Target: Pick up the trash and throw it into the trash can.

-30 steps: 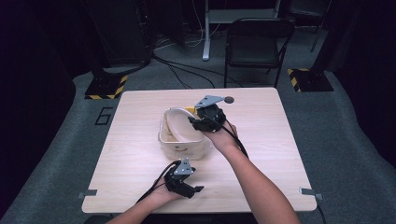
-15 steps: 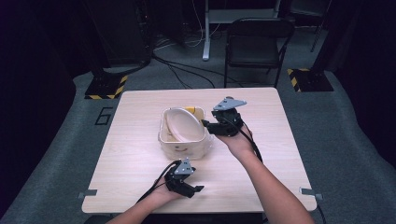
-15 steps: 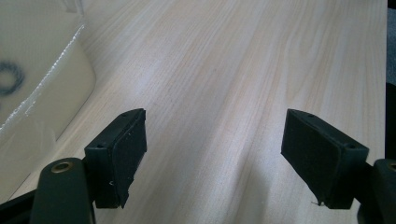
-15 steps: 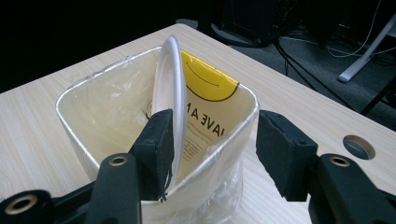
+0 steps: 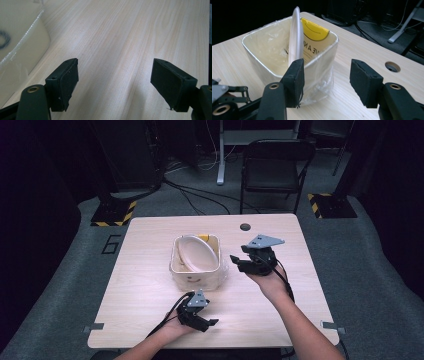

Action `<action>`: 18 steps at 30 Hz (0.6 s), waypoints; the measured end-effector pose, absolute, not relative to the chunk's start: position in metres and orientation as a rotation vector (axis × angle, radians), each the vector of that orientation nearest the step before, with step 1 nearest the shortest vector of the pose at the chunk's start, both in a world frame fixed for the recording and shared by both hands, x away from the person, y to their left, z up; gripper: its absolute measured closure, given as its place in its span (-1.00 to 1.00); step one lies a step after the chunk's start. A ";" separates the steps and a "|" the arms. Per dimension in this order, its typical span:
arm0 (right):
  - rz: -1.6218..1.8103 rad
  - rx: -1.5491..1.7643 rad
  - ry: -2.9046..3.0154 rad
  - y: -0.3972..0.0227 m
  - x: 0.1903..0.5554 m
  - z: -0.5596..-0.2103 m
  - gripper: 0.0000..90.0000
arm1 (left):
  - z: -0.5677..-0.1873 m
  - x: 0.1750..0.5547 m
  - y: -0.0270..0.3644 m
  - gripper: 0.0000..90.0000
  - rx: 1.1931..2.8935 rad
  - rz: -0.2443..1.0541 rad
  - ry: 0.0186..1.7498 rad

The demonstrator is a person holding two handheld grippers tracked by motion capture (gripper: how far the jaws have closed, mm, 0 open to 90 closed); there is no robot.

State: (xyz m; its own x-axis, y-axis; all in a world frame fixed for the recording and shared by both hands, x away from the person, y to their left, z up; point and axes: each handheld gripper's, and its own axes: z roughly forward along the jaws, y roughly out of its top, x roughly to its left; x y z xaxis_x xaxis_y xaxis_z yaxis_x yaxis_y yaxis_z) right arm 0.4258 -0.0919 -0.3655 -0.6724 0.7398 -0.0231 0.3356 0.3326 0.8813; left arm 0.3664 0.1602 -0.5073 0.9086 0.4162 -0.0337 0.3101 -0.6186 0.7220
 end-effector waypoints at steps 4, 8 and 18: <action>1.276 0.951 2.165 -0.106 0.419 -0.374 -0.03 | -0.508 0.366 0.159 -0.52 2.292 0.169 0.513; 1.266 0.970 2.151 -0.117 0.411 -0.385 -0.03 | -0.509 0.366 0.158 -0.52 2.293 0.172 0.512; 1.223 1.008 2.141 -0.134 0.396 -0.422 -0.03 | -0.512 0.366 0.156 -0.52 2.308 0.179 0.503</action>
State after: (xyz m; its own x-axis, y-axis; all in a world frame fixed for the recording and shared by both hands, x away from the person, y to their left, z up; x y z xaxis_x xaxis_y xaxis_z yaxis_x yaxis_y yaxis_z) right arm 0.3964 -0.1336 -0.4220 -0.6180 0.7850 -0.0415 0.3630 0.3318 0.8707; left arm 0.3658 0.1564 -0.5117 0.9128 0.4079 -0.0215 0.3022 -0.6391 0.7073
